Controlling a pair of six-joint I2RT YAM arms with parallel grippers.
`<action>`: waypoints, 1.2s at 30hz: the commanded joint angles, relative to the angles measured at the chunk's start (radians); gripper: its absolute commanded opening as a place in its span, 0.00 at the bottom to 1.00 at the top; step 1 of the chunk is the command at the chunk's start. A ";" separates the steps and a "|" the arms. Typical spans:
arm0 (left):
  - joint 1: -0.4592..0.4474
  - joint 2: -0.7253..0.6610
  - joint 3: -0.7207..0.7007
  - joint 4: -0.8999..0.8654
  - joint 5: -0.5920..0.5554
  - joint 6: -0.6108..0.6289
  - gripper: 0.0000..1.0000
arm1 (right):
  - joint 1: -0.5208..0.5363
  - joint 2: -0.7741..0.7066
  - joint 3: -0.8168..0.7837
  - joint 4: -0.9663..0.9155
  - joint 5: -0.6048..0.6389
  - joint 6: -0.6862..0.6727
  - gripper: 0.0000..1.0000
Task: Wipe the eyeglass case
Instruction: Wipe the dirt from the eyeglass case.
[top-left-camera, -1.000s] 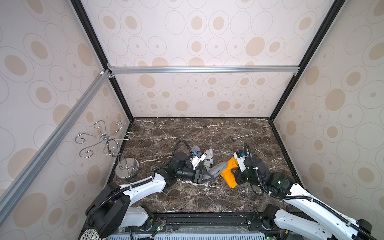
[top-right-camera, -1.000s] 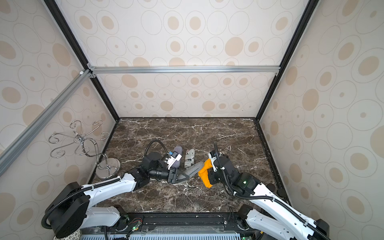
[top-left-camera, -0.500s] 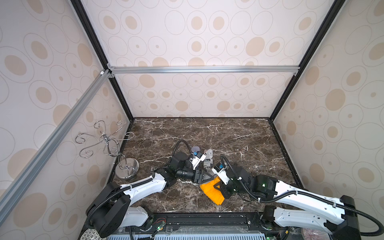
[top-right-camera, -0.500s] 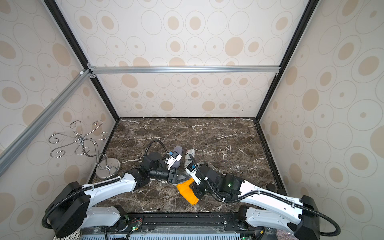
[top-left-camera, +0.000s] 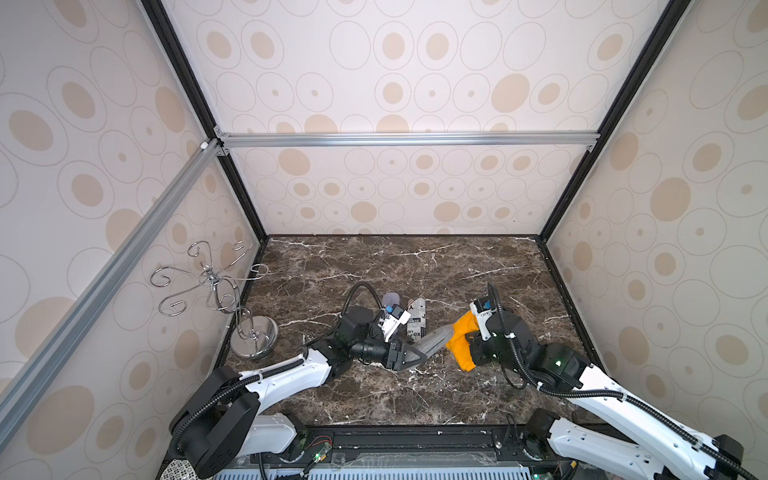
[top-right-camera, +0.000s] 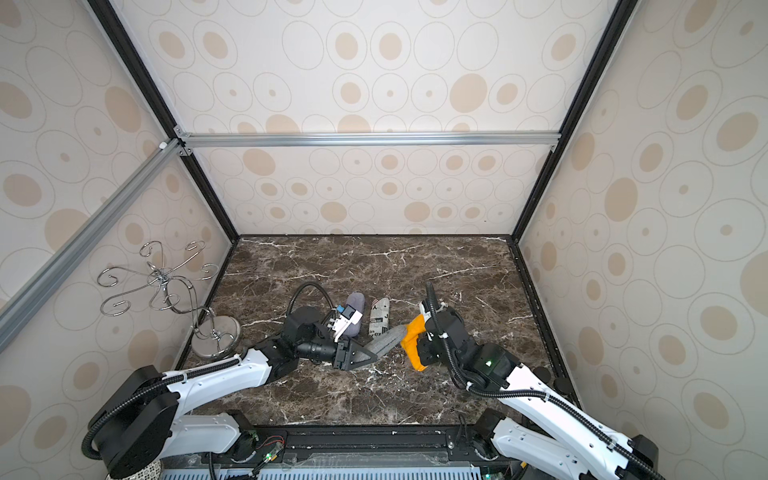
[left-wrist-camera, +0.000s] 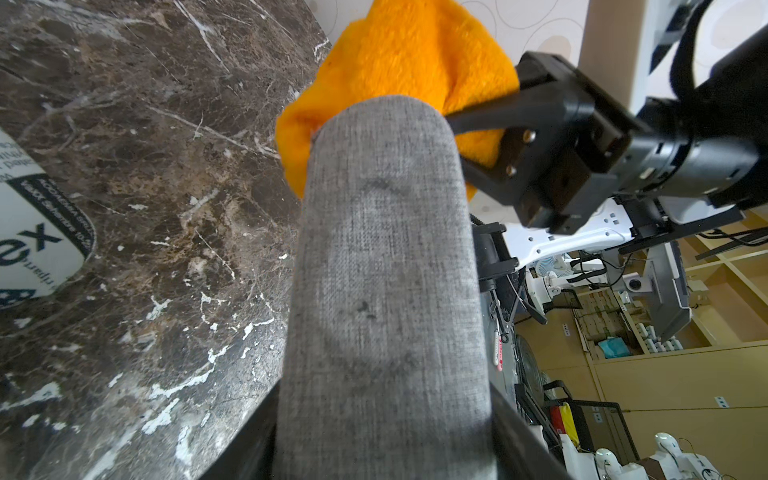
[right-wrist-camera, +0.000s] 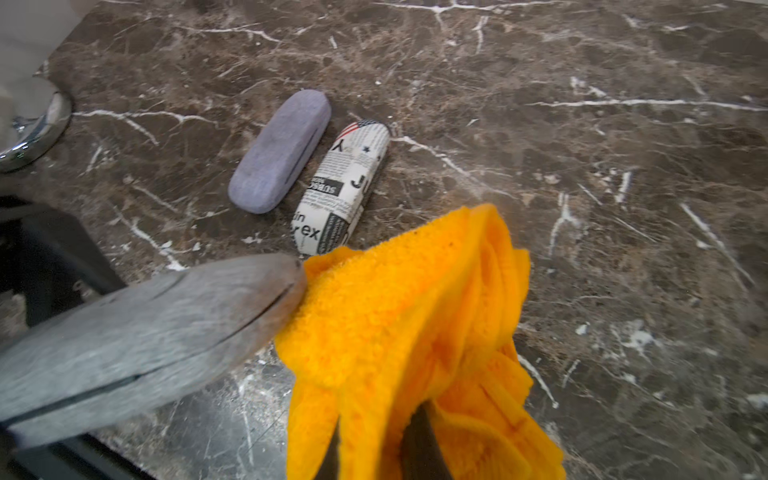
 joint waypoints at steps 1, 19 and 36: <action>-0.017 -0.044 -0.032 0.047 0.011 0.041 0.38 | -0.033 -0.022 0.044 -0.028 0.058 0.028 0.00; -0.113 -0.023 0.004 -0.016 -0.112 0.152 0.37 | 0.028 0.021 0.010 0.031 -0.223 -0.007 0.00; -0.174 -0.032 0.036 -0.155 -0.341 0.210 0.35 | 0.017 0.032 0.036 -0.052 -0.272 -0.006 0.00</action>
